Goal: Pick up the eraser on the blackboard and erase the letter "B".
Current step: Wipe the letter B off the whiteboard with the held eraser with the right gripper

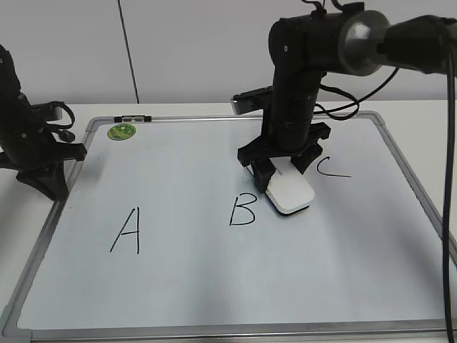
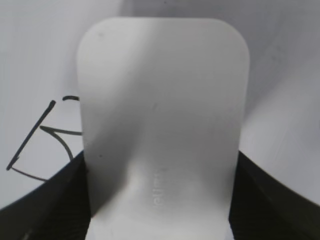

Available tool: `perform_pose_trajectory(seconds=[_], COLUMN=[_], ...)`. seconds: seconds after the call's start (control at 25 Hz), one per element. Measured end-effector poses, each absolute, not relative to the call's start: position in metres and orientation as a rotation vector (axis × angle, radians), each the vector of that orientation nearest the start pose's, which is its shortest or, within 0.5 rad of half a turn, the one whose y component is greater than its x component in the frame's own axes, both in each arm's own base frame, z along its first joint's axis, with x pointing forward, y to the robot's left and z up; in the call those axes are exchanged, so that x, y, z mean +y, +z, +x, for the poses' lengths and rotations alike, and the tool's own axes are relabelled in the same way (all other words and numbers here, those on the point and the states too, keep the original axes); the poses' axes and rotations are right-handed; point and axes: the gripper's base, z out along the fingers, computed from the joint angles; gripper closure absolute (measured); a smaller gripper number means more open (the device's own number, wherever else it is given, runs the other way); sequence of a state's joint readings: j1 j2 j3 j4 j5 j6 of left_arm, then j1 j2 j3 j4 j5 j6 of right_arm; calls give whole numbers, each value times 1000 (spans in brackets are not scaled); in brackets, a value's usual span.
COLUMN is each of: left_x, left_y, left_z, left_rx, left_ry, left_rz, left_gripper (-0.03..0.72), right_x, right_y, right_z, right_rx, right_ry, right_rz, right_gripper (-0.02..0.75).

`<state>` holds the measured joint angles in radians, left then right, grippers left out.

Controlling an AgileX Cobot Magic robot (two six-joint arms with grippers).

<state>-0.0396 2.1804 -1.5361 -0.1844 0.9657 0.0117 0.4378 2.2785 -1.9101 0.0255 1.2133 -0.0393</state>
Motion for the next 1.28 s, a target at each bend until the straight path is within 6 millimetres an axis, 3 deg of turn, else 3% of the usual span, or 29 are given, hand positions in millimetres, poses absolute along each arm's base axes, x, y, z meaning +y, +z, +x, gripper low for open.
perform_pose_trajectory(seconds=[0.16,0.4,0.96,1.28], left_x=[-30,-30,-30,-30], left_y=[129,129,129,129], left_z=[422,422,422,422], left_rx=[3087,3087,3087,3087], left_ry=[-240,-240,-242,-242], left_rz=[-77,-77,-82,-82], left_gripper=[644,645,645,645], right_x=[206,214,245,276], right_y=[156,151,151,150], right_z=[423,421,405,385], right_rx=[3014,3012,2983,2969], right_ry=[48,3,13,77], right_rz=[-728,-772,-879,-961], right_gripper=[211,211,211,211])
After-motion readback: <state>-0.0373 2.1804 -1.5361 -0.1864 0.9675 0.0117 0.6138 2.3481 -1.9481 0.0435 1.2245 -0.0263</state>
